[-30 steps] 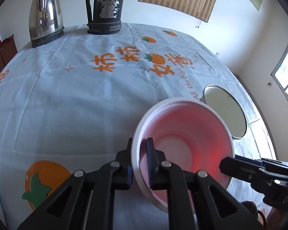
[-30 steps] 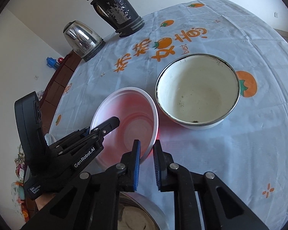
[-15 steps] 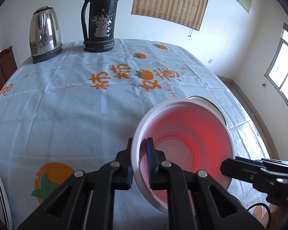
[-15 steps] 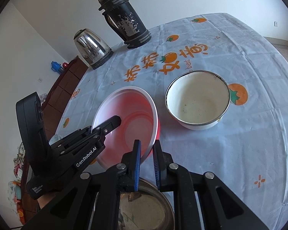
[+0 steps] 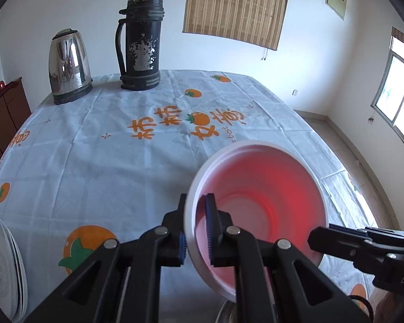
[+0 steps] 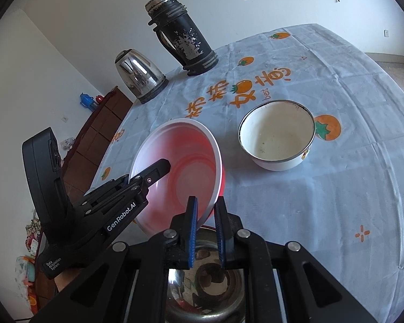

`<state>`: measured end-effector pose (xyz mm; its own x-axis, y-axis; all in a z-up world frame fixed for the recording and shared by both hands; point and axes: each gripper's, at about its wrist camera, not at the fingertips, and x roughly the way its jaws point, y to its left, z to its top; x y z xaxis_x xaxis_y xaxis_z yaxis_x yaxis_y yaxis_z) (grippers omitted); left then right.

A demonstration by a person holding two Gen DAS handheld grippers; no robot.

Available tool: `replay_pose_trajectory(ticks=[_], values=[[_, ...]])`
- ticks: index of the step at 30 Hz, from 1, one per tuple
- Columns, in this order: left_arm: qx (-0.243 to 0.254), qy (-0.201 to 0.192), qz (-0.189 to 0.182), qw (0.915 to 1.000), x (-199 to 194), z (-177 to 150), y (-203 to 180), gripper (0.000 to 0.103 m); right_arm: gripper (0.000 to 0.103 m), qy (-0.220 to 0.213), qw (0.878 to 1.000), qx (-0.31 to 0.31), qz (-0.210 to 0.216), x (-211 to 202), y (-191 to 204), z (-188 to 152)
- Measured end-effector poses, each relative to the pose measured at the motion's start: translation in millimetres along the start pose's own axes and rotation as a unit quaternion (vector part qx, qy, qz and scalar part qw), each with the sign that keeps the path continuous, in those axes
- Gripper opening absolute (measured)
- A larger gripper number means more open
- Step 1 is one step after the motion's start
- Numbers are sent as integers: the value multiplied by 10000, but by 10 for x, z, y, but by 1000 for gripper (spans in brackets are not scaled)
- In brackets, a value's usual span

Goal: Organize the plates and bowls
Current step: 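Lift the red bowl and carry it over the steel bowl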

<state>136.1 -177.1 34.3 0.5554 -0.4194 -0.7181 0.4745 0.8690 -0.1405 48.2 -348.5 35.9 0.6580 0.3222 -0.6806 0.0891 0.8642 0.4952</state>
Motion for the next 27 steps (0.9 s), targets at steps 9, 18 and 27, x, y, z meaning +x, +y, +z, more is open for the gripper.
replay_pose_trajectory(ticks=[9, 18, 27], values=[[47, -132, -29, 9999, -208, 2, -53, 9, 14, -118, 9999, -91, 27, -195, 94, -40], [122, -114, -179, 9997, -353, -66, -143, 9, 14, -166, 9998, -76, -36, -412, 128, -194], [210, -80, -199, 9996, -462, -232, -221, 9, 14, -161, 9999, 12, -56, -523, 125, -412]])
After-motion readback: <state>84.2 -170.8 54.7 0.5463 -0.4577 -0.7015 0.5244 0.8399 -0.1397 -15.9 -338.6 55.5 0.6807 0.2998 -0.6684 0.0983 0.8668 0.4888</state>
